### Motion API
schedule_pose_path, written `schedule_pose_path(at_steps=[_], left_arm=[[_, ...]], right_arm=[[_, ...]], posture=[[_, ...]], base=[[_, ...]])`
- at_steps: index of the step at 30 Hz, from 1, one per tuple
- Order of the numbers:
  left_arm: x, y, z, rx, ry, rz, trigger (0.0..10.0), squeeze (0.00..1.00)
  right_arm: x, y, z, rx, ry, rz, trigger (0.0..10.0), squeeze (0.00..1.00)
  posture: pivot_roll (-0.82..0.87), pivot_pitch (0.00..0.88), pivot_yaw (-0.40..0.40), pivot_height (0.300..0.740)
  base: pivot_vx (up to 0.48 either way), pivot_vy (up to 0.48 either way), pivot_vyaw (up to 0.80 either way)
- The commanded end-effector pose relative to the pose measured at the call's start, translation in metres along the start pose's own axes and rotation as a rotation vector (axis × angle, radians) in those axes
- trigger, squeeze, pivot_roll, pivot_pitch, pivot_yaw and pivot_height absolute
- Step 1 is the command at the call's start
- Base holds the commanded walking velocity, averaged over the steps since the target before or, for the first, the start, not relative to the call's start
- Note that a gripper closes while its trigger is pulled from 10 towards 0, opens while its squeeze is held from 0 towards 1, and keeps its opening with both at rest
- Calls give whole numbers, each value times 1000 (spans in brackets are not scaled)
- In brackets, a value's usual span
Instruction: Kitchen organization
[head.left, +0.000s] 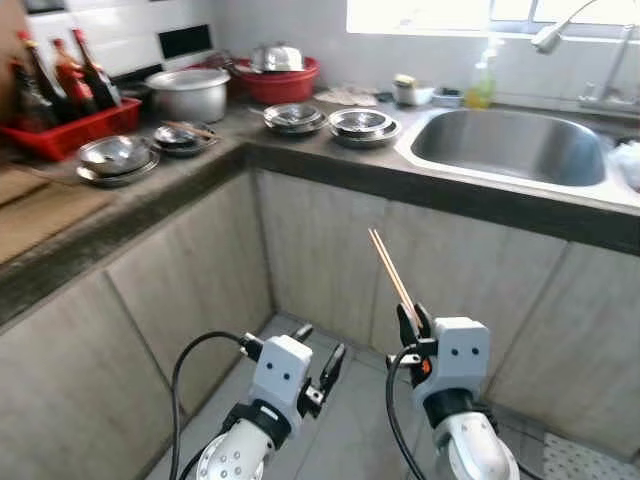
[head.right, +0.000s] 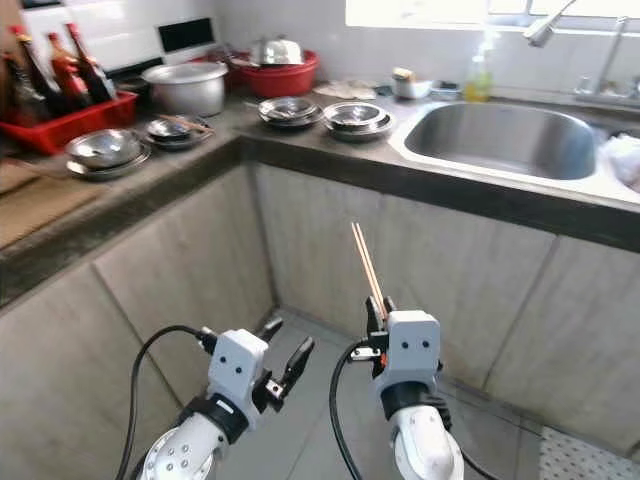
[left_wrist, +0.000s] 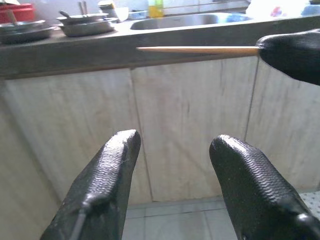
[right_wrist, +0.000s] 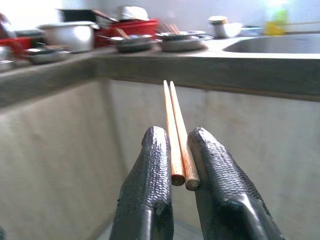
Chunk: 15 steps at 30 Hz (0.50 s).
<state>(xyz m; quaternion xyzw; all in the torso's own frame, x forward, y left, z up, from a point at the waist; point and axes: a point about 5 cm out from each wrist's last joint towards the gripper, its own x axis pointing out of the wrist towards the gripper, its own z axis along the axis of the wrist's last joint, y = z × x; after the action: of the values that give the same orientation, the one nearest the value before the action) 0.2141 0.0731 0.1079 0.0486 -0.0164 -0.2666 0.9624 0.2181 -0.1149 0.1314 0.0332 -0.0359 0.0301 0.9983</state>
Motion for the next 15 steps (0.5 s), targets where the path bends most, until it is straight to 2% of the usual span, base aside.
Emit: schedule_pose_path(at_steps=[1,4,11,15], left_arm=[[3,-4,3,9,-6,-19,10000,0],[3,-6,3,23,-13,-32,10000,0],[3,-6,3,32,-12,-31,10000,0],[3,-5,2,22,-5,-22,10000,0]], right_arm=[[0,-3,2,-6,-4,-21,10000,0],[1,-4,4,-9,-10,-24,10000,0],[3,-4,5,-13,-19,-25,10000,0],[4,-4,6,-18,-30,-22,10000,0]], posture=[[-1,0,29,740],[1,0,25,740],[2,0,25,740],[0,0,27,740]], base=[[0,0,-800],[0,0,-800],[279,-366,-794],[284,-344,-103]])
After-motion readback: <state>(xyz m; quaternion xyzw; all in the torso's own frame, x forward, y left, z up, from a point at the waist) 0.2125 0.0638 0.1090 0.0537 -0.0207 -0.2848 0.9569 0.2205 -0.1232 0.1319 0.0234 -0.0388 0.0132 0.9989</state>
